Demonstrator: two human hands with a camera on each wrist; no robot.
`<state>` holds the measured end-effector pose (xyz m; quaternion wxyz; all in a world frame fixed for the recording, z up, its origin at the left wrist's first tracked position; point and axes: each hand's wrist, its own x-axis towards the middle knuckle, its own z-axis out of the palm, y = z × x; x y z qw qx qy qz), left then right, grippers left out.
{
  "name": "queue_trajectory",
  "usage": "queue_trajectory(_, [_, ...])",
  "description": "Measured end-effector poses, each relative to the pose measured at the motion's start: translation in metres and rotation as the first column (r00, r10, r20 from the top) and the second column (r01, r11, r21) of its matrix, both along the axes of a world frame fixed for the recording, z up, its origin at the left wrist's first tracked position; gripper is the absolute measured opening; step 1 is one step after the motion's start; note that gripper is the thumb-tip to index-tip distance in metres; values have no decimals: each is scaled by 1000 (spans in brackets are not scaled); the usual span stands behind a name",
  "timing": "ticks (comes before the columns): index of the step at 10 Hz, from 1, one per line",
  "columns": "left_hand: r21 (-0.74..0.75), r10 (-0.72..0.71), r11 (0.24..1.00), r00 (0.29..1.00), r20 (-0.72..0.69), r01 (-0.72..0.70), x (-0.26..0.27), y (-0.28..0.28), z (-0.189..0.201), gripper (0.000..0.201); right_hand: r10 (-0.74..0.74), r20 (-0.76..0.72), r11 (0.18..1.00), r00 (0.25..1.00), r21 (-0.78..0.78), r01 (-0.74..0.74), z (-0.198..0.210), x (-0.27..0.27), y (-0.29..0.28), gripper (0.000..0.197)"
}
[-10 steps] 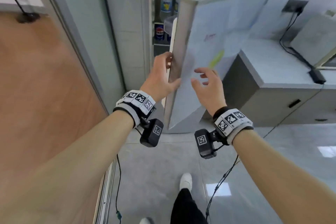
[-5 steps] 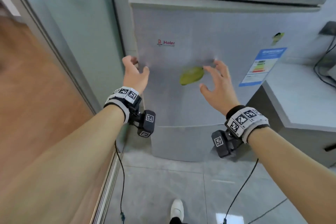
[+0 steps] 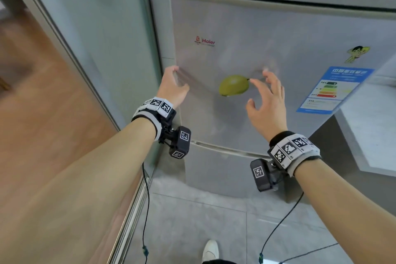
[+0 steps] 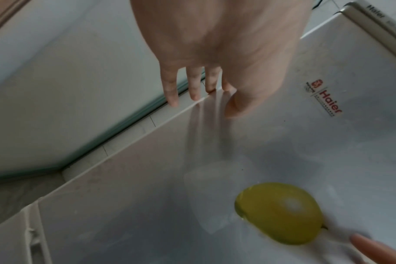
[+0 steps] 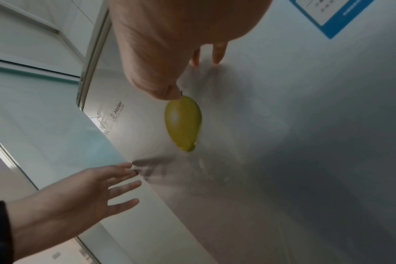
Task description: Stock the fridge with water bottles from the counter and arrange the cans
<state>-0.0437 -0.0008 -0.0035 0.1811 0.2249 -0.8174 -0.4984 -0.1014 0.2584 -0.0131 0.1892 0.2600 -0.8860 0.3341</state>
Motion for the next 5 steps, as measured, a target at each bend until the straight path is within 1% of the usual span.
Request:
queue_trajectory(1, [-28, -39, 999, 999, 27, 40, 18, -2, 0, 61, -4, 83, 1000, 997, -23, 6, 5, 11, -6, 49])
queue_trajectory(2, [-85, -130, 987, 991, 41, 134, 34, -1, 2, 59, 5, 175, 1000, 985, -31, 1, 15, 21, -12, 48])
queue_trajectory(3, [-168, -239, 956, 971, 30, 240, 54, 3, 8, 53, 8, 177, 1000, 984, -27, -3, 26, 36, -15, 45])
queue_trajectory(4, [-219, -335, 923, 941, -53, 316, 69, 10, 10, 47, 25, 108, 1000, 994, -20, -23, 33, 52, -15, 42])
queue_trajectory(5, [-248, -421, 889, 900, -111, 385, 77, 15, 13, 45, 45, 96, 997, 994, -65, -39, 37, 67, -14, 40])
